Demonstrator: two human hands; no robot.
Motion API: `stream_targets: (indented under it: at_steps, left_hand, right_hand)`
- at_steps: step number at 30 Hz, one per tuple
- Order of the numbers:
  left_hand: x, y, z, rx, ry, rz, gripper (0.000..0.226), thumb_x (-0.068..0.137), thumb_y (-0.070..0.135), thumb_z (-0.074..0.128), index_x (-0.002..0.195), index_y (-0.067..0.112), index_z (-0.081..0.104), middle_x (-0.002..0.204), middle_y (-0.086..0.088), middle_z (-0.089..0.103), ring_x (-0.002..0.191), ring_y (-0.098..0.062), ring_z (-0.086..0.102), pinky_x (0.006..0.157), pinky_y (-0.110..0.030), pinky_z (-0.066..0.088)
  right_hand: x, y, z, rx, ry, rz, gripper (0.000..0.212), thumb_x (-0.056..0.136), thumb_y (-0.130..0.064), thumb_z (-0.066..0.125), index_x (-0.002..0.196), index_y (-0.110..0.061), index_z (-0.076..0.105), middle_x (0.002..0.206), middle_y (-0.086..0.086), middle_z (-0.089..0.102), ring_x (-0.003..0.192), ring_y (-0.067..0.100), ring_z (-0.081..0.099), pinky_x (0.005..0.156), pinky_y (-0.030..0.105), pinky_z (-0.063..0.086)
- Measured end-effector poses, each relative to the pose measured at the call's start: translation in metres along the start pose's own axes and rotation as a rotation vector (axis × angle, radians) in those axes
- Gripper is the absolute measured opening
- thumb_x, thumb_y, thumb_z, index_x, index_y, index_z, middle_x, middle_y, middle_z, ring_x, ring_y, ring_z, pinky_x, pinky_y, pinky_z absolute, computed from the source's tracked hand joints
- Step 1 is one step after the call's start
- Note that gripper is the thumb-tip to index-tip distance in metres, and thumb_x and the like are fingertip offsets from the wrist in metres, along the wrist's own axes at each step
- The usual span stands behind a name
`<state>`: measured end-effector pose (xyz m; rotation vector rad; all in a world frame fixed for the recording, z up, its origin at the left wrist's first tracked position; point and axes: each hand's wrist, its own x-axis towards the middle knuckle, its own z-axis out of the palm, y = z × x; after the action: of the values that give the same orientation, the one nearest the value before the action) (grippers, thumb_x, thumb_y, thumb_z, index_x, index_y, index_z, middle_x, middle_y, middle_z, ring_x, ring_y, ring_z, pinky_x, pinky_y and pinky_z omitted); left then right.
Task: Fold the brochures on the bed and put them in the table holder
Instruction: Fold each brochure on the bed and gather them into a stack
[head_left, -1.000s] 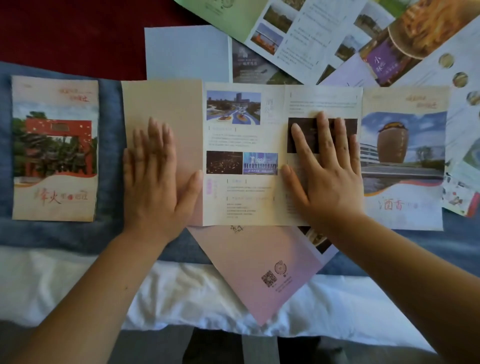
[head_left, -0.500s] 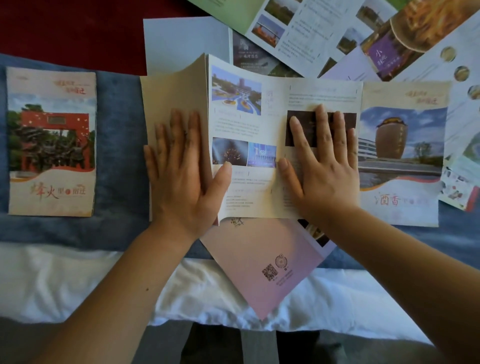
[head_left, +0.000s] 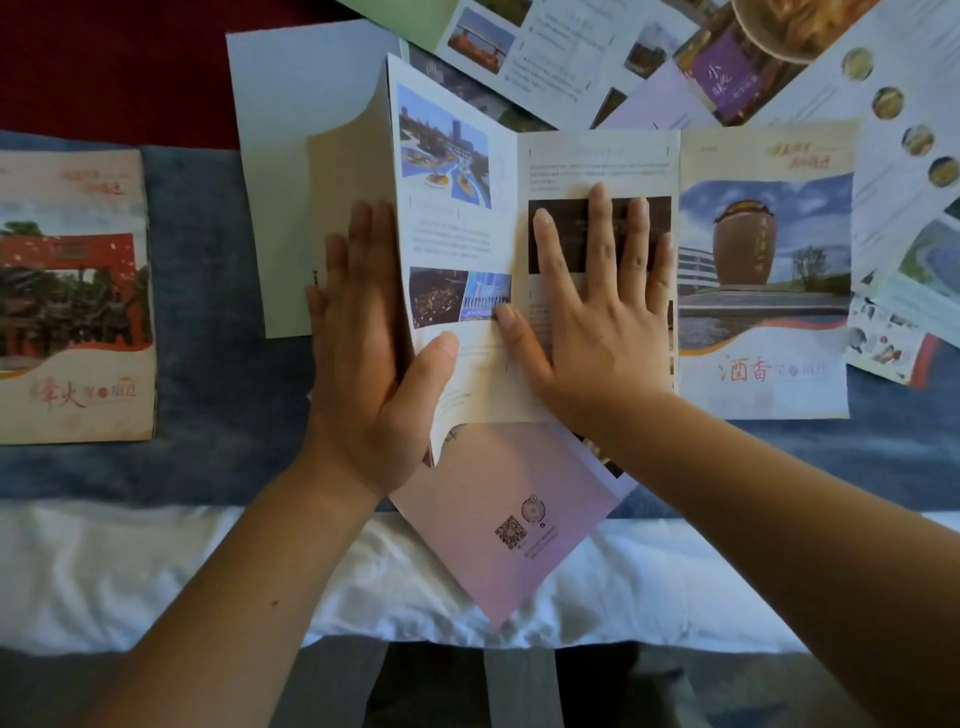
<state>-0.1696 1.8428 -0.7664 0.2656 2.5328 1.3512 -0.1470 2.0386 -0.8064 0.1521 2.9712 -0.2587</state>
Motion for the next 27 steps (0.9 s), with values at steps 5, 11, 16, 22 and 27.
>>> stream_targets:
  at_steps: [5, 11, 16, 22, 27]
  left_hand:
    - [-0.002, 0.015, 0.009, 0.086, 0.029, 0.004, 0.085, 0.091, 0.039, 0.041, 0.161, 0.000, 0.012, 0.170, -0.016, 0.012, 0.159, -0.033, 0.002, 0.124, -0.062, 0.004]
    - [-0.002, 0.035, 0.027, 0.180, -0.033, -0.051, 0.084, 0.094, 0.033, 0.044, 0.164, 0.013, 0.004, 0.173, -0.006, -0.003, 0.159, -0.024, -0.010, 0.124, -0.062, -0.001]
    - [0.003, 0.044, 0.048, 0.244, -0.070, -0.062, 0.086, 0.094, 0.042, 0.042, 0.162, 0.031, -0.010, 0.172, 0.001, -0.010, 0.158, -0.021, -0.014, 0.123, -0.063, -0.006]
    - [0.008, 0.044, 0.062, 0.338, -0.070, -0.095, 0.087, 0.089, 0.054, 0.031, 0.163, 0.031, -0.008, 0.172, -0.001, -0.010, 0.158, -0.026, -0.014, 0.122, -0.065, -0.009]
    - [0.009, 0.042, 0.068, 0.424, -0.077, -0.112, 0.086, 0.089, 0.057, 0.028, 0.163, 0.032, -0.007, 0.172, -0.003, -0.011, 0.158, -0.030, -0.014, 0.122, -0.066, -0.007]
  right_hand:
    - [0.000, 0.011, -0.005, 0.011, -0.045, -0.041, 0.074, 0.104, -0.062, 0.028, 0.167, -0.029, 0.010, 0.174, 0.014, -0.006, 0.159, 0.038, -0.010, 0.128, 0.054, -0.005]
    - [-0.004, 0.033, -0.017, 0.101, -0.049, -0.148, 0.068, 0.102, -0.061, 0.039, 0.163, -0.037, 0.023, 0.174, 0.015, 0.000, 0.161, 0.032, -0.004, 0.129, 0.046, 0.001]
    - [-0.003, 0.041, -0.021, 0.181, -0.069, -0.183, 0.068, 0.100, -0.053, 0.048, 0.161, -0.027, 0.033, 0.173, 0.015, 0.005, 0.161, 0.032, -0.002, 0.129, 0.045, -0.001]
    - [-0.012, 0.062, -0.025, 0.071, -0.002, -0.080, 0.071, 0.104, -0.059, 0.037, 0.164, -0.023, 0.028, 0.174, 0.015, 0.007, 0.161, 0.032, -0.005, 0.129, 0.046, -0.008]
    - [-0.018, 0.105, -0.032, 0.069, 0.043, 0.067, 0.063, 0.108, -0.053, 0.024, 0.165, -0.026, 0.022, 0.174, 0.013, 0.005, 0.160, 0.034, -0.006, 0.129, 0.047, -0.008]
